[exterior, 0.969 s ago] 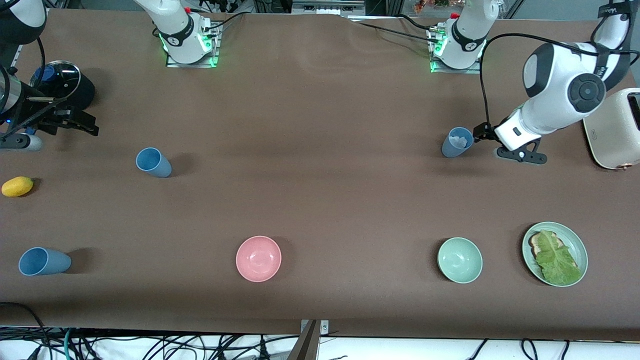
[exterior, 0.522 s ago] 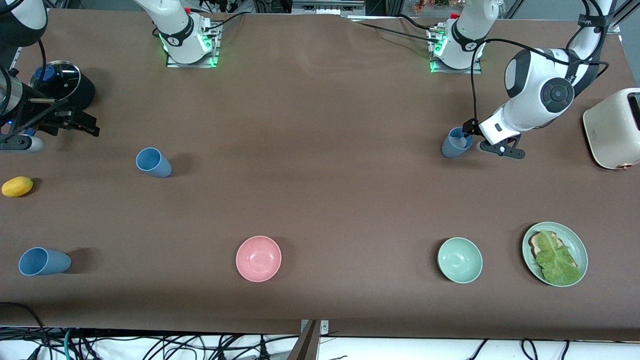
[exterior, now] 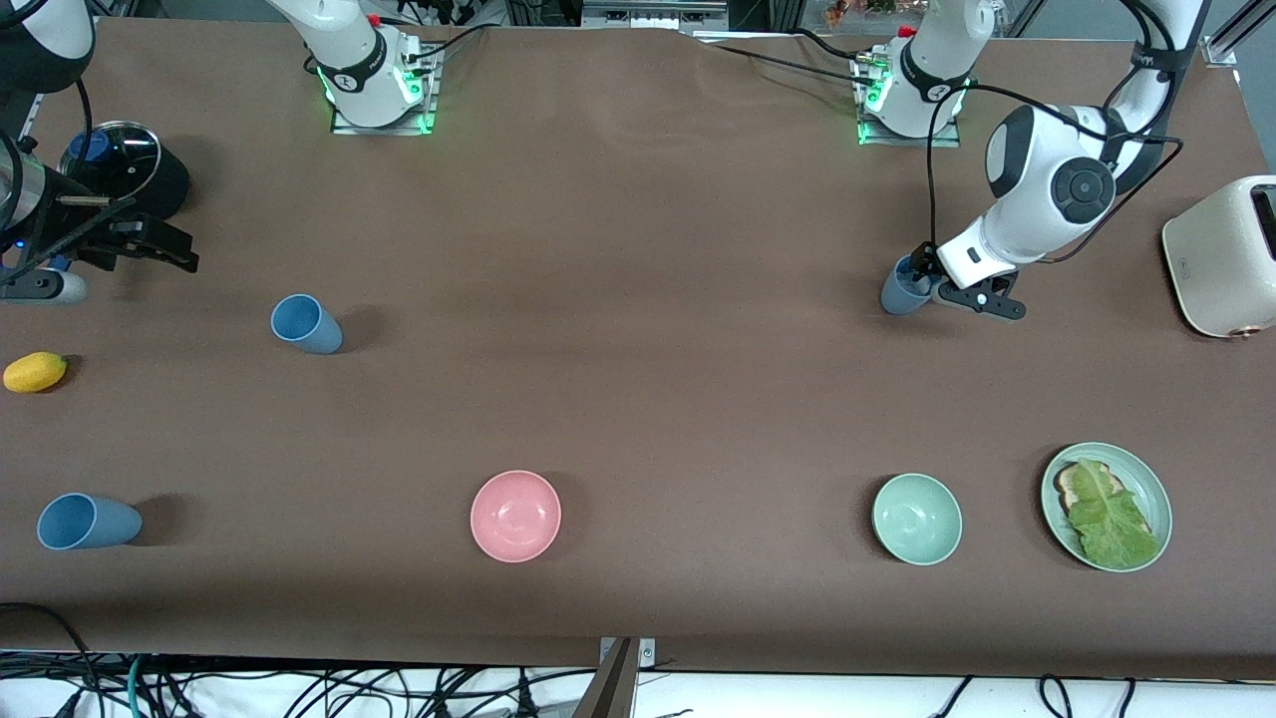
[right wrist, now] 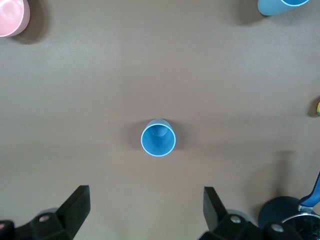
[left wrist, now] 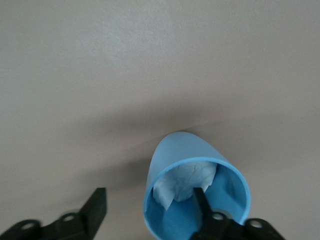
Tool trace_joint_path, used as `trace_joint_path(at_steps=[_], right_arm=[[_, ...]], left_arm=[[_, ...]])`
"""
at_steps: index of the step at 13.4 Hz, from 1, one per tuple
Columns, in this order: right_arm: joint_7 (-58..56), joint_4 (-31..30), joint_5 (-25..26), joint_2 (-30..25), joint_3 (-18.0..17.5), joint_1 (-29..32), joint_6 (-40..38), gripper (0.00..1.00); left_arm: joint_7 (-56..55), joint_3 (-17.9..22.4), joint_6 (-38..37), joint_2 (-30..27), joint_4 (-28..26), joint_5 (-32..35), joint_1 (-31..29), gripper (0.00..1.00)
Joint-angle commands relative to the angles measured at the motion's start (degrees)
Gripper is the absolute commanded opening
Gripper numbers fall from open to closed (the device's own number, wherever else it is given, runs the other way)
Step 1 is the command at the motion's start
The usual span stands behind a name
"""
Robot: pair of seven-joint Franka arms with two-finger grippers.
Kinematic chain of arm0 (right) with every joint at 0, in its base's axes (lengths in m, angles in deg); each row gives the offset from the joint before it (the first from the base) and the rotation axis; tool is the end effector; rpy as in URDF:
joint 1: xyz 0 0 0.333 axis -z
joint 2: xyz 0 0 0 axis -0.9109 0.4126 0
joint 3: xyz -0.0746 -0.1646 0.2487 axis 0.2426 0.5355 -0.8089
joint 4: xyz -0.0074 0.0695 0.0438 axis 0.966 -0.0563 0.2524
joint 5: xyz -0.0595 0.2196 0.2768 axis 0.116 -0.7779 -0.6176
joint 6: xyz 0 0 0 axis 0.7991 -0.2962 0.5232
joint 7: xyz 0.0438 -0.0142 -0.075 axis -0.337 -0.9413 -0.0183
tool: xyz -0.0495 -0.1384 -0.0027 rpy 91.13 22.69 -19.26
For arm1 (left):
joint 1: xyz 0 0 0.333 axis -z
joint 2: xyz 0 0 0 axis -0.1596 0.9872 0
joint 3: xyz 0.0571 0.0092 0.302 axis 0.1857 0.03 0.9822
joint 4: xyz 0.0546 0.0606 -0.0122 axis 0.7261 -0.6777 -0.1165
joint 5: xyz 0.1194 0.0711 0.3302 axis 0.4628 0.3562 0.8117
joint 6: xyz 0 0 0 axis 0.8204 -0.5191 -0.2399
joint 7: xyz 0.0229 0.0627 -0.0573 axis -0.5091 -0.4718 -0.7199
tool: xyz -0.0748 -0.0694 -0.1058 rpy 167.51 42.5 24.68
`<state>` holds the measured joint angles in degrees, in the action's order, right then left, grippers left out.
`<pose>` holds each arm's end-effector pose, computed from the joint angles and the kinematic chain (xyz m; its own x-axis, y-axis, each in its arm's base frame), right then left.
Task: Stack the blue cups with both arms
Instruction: 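Close the left gripper on the blue cup's rim and lift it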
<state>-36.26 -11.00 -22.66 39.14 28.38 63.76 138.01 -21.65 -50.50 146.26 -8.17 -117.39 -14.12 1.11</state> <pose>0.5307 -0.0102 0.5162 0.9962 -0.0099 -0.0863 -0.0093 -0.9999 0.0077 0.4190 -0.0322 0.2314 0.9538 -0.2587 -0.1529 -0.2530 -0.9659 0.0558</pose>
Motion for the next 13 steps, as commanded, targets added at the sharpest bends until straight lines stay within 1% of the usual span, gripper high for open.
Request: trace_joint_path(at_steps=[1,2,4,8,9,10,11,13], right_arm=[[-0.02,-0.22,-0.76,-0.49,-0.32,0.38,-0.16,1.0],[-0.02,-0.22,-0.76,-0.49,-0.32,0.38,-0.16,1.0],[-0.02,-0.22,-0.76,-0.49,-0.23,0.38,-0.16,1.0],[-0.02,-0.22,-0.85,-0.49,-0.23,0.38,-0.16,1.0],[-0.02,-0.22,-0.85,-0.49,-0.32,0.38,-0.16,1.0],[-0.02,-0.22,-0.85,-0.49,-0.23,0.38,-0.16,1.0],[-0.02,-0.22,-0.85,-0.49,-0.32,0.38,-0.16,1.0],[-0.02,-0.22,-0.85,-0.41,-0.32,0.38,-0.16,1.0]], left_arm=[[1.86,-0.27,1.49,1.89,-0.11,-1.26,-0.45,0.15],[2.47,-0.27,1.23,1.89,0.15,-1.26,-0.71,0.0],[2.84,-0.27,1.05,1.81,0.5,-1.26,-0.8,0.0],[0.91,-0.27,0.87,1.81,3.66,-1.35,-0.89,0.0],[-0.67,-0.44,0.61,1.81,5.84,-1.87,-0.2,0.0],[-2.69,-1.4,-2.0,1.98,8.91,-2.49,0.85,0.0],[-7.67,-3.06,-6.03,3.37,13.03,-3.28,2.26,0.0],[-23.72,-5.97,-11.67,8.98,22.6,-3.28,6.29,0.0]])
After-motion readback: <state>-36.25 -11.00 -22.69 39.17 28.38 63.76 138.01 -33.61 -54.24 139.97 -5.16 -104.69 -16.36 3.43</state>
